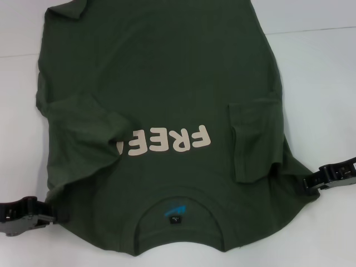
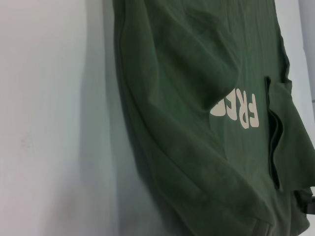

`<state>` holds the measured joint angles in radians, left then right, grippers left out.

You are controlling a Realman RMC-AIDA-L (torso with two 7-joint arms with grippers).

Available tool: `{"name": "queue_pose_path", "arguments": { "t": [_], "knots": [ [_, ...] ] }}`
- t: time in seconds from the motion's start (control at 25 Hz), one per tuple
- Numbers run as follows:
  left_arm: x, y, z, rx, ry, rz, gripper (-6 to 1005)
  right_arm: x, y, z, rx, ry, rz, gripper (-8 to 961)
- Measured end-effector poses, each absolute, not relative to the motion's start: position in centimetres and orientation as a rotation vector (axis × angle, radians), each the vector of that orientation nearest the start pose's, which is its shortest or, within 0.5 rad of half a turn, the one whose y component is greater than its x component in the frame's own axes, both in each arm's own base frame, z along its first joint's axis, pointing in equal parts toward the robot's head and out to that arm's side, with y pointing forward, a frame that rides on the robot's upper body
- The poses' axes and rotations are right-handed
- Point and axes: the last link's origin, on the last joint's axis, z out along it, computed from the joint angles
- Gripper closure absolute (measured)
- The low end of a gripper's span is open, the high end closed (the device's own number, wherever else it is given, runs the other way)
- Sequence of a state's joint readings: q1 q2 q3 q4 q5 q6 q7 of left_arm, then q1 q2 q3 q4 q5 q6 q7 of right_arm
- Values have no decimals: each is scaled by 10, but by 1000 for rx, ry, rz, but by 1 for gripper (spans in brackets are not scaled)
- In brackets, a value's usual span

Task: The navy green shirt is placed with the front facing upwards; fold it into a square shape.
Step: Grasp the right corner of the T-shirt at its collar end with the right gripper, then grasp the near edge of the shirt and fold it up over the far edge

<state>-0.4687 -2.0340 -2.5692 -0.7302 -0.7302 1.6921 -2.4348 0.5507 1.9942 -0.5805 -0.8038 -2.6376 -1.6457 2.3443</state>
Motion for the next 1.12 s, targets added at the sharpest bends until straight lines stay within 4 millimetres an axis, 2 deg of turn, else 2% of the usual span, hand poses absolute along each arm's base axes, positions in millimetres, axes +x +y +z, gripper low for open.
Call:
{"name": "queue_pose_path", "arguments": {
  "t": [0.28,0.36,0.6,0.92,1.12],
  "knots": [
    [-322,283,22,-2207,-2175,-334,979,332,307,57,-2267,1882,-43,614],
    [-322,283,22,-2208,-2175,-333,979,331,307,60,-2267,1873,-49,852],
    [-321,283,22,-2221,-2174,-319,979,330,307,66,-2258,1852,-83,951],
    [-318,274,27,-2301,-2199,-235,978,325,302,67,-2306,1867,-126,952],
    [-315,267,27,-2360,-2211,-104,978,320,293,72,-2338,1868,-241,951]
  ]
}}
